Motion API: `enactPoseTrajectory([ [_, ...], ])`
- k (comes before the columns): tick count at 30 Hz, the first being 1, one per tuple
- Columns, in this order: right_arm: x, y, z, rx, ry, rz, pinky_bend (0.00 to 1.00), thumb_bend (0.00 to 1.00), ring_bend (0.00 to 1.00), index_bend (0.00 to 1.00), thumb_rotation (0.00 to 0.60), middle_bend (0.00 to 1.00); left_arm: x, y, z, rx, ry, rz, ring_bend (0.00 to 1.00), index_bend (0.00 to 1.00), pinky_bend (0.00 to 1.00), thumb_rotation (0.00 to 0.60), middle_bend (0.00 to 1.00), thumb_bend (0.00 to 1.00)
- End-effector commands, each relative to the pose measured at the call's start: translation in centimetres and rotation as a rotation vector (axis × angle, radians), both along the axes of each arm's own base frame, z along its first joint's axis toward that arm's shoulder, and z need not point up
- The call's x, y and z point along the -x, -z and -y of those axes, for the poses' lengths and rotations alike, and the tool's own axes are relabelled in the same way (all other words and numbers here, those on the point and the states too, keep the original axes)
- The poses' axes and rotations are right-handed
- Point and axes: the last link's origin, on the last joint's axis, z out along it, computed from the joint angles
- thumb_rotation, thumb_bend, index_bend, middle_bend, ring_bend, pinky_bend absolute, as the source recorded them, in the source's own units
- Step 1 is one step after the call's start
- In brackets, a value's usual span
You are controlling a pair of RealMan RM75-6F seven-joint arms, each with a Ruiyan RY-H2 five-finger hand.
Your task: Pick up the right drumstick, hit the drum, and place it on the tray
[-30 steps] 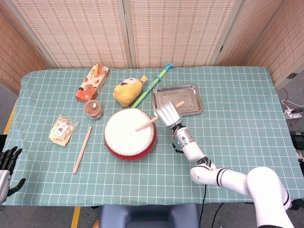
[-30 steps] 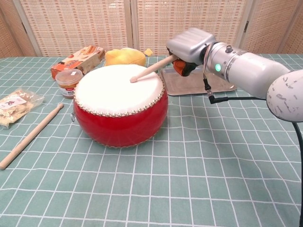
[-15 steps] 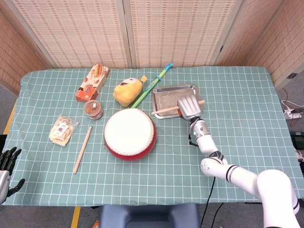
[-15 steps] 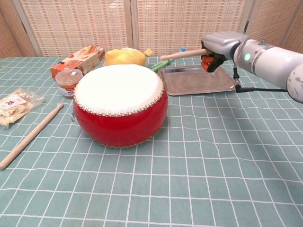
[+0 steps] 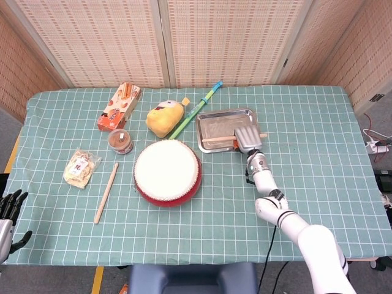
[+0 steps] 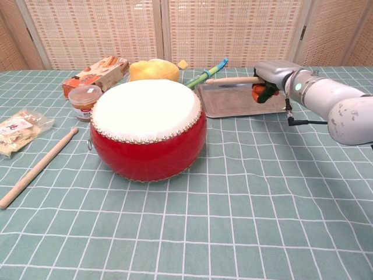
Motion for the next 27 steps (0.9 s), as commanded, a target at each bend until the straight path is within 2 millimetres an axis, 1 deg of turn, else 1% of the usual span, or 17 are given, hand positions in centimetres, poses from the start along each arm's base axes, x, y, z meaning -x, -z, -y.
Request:
enactPoseTrajectory([
  [1,-0.8,1.1,0.3,-0.038,0.001,0.008,0.79,0.56,0.62,0.76,0.600,0.68,0.0,-0.1,0.0,-0.004,0.000,0.000,0.00,0.00,0.00,0.600,0.00,0.22],
  [2,-0.8,1.2,0.4,-0.045,0.007,0.010,0.74,0.54,0.58,0.71,0.600,0.65,0.0,-0.1,0.0,-0.005,-0.001,0.000,0.00,0.00,0.00,0.600,0.00,0.22],
  [3,-0.8,1.2,0.5,-0.053,0.013,0.011,0.64,0.52,0.51,0.63,0.600,0.58,0.1,-0.1,0.1,-0.006,-0.003,0.000,0.00,0.00,0.00,0.600,0.00,0.22],
  [4,-0.8,1.2,0.7,-0.057,0.019,0.011,0.58,0.50,0.45,0.57,0.600,0.54,0.1,-0.1,0.1,-0.006,-0.005,0.001,0.00,0.00,0.00,0.600,0.00,0.22],
  [7,-0.8,1.0,1.0,-0.057,0.029,0.015,0.43,0.43,0.31,0.40,0.600,0.40,0.3,0.0,0.2,-0.004,-0.012,0.002,0.00,0.00,0.00,0.600,0.00,0.22],
  [10,-0.8,0.8,1.3,-0.055,0.036,0.022,0.34,0.38,0.21,0.26,0.600,0.31,0.3,-0.1,0.2,-0.006,-0.015,0.002,0.00,0.00,0.00,0.600,0.00,0.22],
  [13,-0.8,0.5,1.5,-0.051,0.045,0.028,0.29,0.34,0.14,0.17,0.600,0.25,0.4,-0.1,0.2,-0.008,-0.016,0.004,0.00,0.00,0.00,0.600,0.00,0.22],
  [21,-0.1,0.1,1.8,-0.047,0.069,0.016,0.22,0.33,0.07,0.07,0.600,0.19,0.4,0.1,0.2,-0.002,-0.015,0.007,0.00,0.00,0.00,0.600,0.00,0.22],
  [27,0.1,-0.3,1.9,-0.042,0.064,0.003,0.18,0.32,0.05,0.03,0.600,0.16,0.4,0.0,0.2,-0.006,-0.011,0.009,0.00,0.00,0.00,0.600,0.00,0.22],
])
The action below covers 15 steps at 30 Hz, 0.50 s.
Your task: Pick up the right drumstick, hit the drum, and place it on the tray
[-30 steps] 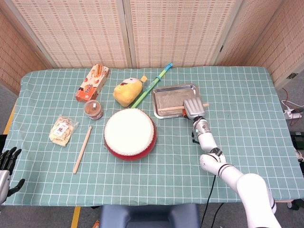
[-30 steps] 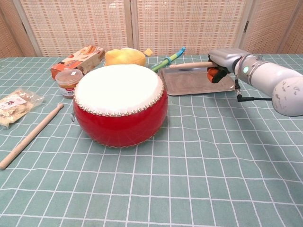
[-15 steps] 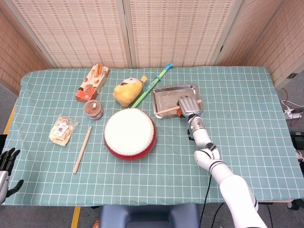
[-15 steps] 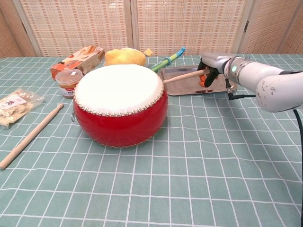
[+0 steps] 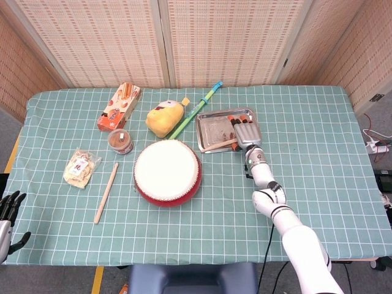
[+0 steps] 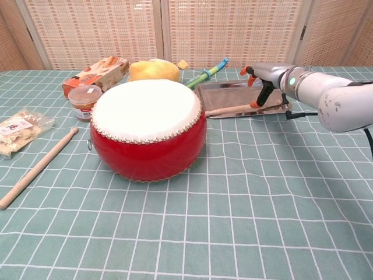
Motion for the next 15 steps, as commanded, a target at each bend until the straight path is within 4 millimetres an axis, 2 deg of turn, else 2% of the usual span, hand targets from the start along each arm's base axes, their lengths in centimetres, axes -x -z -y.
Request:
enactPoseTrajectory([
  [1,0.0,-0.2,0.1,0.006,-0.007,0.004,0.18,0.32,0.05,0.03,0.600,0.16,0.0,0.0,0.0,-0.001,0.002,-0.001,0.00,0.00,0.00,0.600,0.00,0.22],
  [7,-0.3,-1.2,0.1,0.033,-0.056,0.014,0.18,0.32,0.05,0.04,0.600,0.16,0.0,-0.2,-0.1,-0.006,0.006,-0.002,0.00,0.00,0.00,0.600,0.00,0.22],
  [12,0.7,-5.1,-1.4,0.117,-0.214,0.026,0.23,0.32,0.09,0.11,0.600,0.16,-0.2,-0.5,-0.3,-0.014,0.023,-0.002,0.00,0.00,0.00,0.600,0.00,0.22],
  [15,1.5,-7.8,-3.7,0.143,-0.246,0.054,0.24,0.32,0.09,0.15,0.600,0.16,-0.4,-0.6,-0.5,-0.016,0.032,-0.003,0.00,0.00,0.00,0.600,0.00,0.22],
])
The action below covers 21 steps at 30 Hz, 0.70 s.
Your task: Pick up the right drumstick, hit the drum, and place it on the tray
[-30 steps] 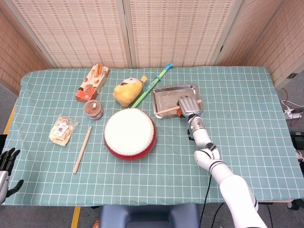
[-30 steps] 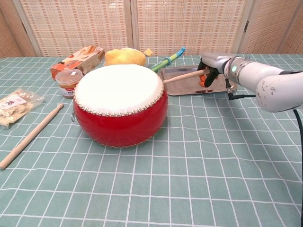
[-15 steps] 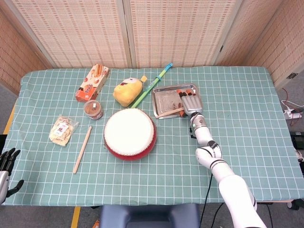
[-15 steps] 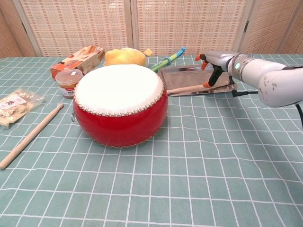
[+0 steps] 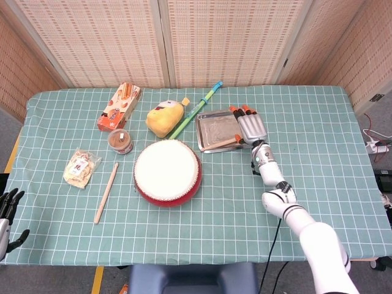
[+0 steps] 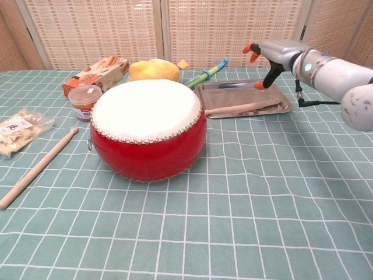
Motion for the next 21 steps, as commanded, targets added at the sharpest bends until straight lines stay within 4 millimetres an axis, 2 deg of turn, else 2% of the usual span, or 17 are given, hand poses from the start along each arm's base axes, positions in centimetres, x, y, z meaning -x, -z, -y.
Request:
enactPoseTrajectory([
  [1,2.0,-5.2,-4.3,0.048,-0.085,0.020,0.24,0.32,0.09,0.15,0.600,0.16,-0.1,0.0,-0.1,-0.001,0.007,0.000,0.00,0.00,0.00,0.600,0.00,0.22],
  [7,3.3,-10.5,-11.6,0.071,-0.036,-0.004,0.25,0.32,0.11,0.16,0.600,0.16,-0.7,0.0,-0.6,0.006,0.028,-0.006,0.00,0.00,0.00,0.600,0.00,0.22],
  [10,3.9,-12.5,-15.0,0.097,-0.017,-0.001,0.27,0.32,0.12,0.16,0.600,0.16,-1.0,0.1,-0.8,0.010,0.039,-0.006,0.00,0.00,0.00,0.600,0.00,0.22],
  [16,6.5,-15.7,-21.0,0.162,0.024,0.015,0.27,0.32,0.12,0.15,0.600,0.16,-1.2,0.0,-0.9,0.008,0.045,-0.007,0.00,0.00,0.00,0.600,0.00,0.22],
  [21,8.7,-16.9,-25.5,0.189,0.059,0.054,0.25,0.32,0.09,0.13,0.600,0.16,-1.5,-0.1,-0.9,0.004,0.052,-0.011,0.00,0.00,0.00,0.600,0.00,0.22],
])
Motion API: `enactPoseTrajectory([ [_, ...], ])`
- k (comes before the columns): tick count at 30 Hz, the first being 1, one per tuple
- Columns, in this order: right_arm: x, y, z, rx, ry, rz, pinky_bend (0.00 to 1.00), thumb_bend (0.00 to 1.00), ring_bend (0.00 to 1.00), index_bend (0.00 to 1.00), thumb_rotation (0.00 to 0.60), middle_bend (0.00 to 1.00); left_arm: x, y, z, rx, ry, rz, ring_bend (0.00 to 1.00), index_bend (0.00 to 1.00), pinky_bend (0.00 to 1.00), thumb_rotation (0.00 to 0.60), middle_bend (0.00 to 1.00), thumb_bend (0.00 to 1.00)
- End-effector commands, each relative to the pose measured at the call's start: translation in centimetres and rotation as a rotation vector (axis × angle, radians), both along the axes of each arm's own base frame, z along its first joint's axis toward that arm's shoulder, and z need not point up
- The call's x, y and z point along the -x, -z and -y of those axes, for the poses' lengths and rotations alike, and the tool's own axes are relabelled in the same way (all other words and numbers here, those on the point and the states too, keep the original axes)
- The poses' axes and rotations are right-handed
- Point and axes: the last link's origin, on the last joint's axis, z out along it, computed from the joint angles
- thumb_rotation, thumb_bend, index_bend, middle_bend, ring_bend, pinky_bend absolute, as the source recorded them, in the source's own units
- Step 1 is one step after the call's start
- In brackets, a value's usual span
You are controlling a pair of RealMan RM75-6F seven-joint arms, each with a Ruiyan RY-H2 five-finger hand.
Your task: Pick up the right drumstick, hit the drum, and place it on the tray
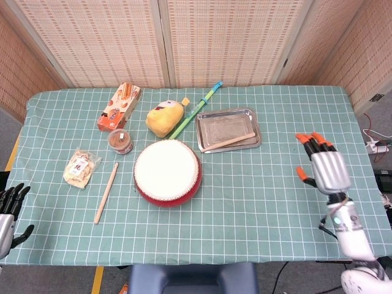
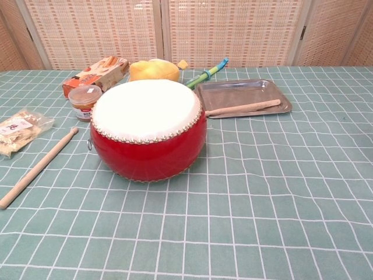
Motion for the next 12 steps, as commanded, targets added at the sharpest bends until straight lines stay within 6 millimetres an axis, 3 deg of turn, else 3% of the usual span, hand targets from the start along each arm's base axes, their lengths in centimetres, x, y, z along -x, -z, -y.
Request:
enactPoseTrajectory([
  [1,1.9,-1.2,-4.8,0.005,0.038,0.034,0.23,0.32,0.08,0.12,0.600,0.16,-0.2,0.0,0.0,-0.002,0.005,-0.003,0.00,0.00,0.00,0.600,0.00,0.22],
  [4,3.0,-1.5,-7.3,0.004,0.062,0.062,0.14,0.32,0.03,0.08,0.600,0.16,-0.4,-0.1,0.0,-0.004,0.008,-0.005,0.00,0.00,0.00,0.600,0.00,0.22],
  [7,3.8,-1.3,-9.4,-0.019,0.081,0.095,0.02,0.32,0.00,0.01,0.600,0.09,-0.5,-0.1,-0.1,-0.004,0.008,-0.006,0.00,0.00,0.00,0.600,0.00,0.22],
  [12,4.2,-1.0,-11.4,-0.048,0.081,0.119,0.00,0.32,0.00,0.00,0.600,0.03,-0.7,0.0,-0.1,-0.003,0.009,-0.005,0.00,0.00,0.00,0.600,0.00,0.22],
])
